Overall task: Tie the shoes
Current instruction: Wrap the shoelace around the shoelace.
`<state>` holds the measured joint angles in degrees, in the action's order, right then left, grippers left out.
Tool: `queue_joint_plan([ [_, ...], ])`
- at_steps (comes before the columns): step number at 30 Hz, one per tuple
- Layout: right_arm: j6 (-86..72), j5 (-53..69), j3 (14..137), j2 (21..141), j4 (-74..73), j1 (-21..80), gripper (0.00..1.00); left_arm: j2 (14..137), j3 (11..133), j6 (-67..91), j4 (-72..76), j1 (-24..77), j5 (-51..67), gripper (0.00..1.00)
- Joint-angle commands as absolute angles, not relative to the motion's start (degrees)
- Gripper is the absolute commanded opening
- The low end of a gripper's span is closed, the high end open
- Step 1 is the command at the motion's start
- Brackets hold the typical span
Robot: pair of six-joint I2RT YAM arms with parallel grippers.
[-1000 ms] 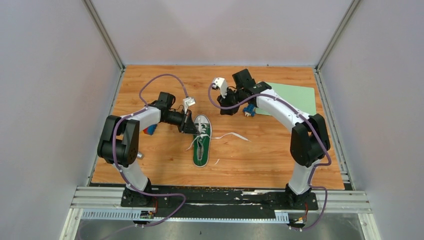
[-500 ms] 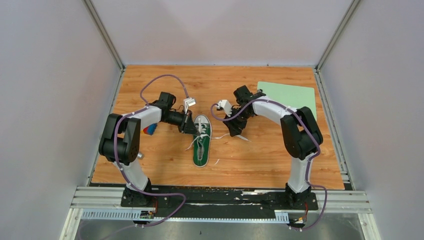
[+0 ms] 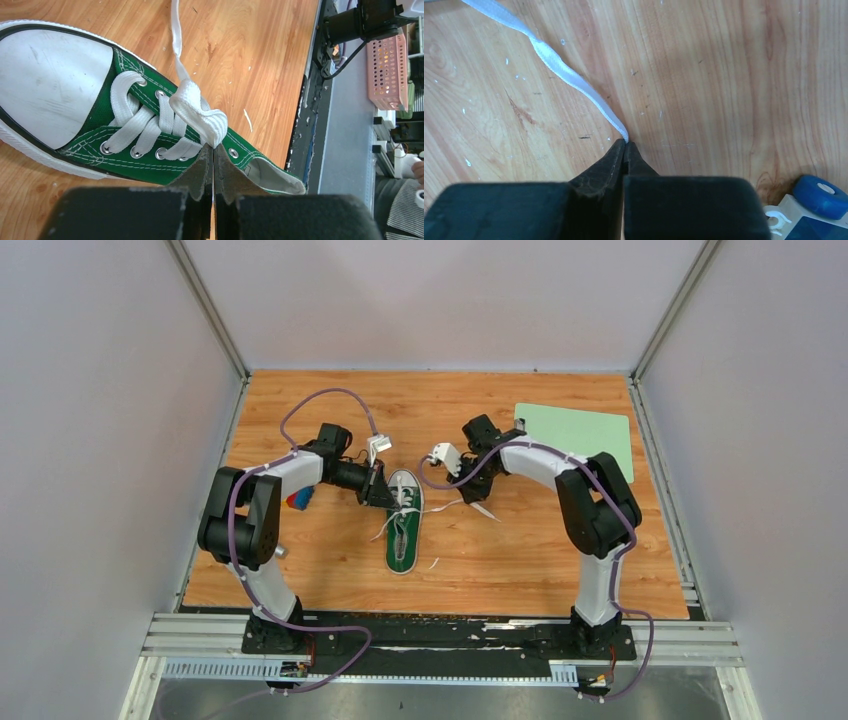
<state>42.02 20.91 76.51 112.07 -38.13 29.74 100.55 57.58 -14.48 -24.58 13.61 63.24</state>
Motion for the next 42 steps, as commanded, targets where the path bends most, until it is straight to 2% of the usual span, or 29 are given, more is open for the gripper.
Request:
queue_joint_plan([
  [1, 37.2, 25.0, 81.8, 109.9, -37.4, 30.4, 0.0, 100.7, 59.1, -16.1, -24.4, 14.0, 65.2, 0.0],
  [7, 30.5, 29.8, 92.7, 109.9, -39.4, 32.2, 0.0, 100.9, 59.0, -16.9, -24.9, 14.4, 67.4, 0.0],
  [17, 22.1, 27.1, 103.1, 115.9, -39.8, 38.2, 0.0, 102.5, 59.9, -17.1, -25.9, 14.7, 69.7, 0.0],
  [27, 20.0, 23.2, 102.8, 114.8, -38.6, 41.5, 0.0, 103.0, 59.5, -15.7, -25.1, 14.7, 72.6, 0.0],
  [42, 26.9, 21.8, 102.0, 111.3, -37.1, 43.1, 0.0, 105.9, 61.4, -13.8, -25.9, 14.7, 71.9, 0.0],
])
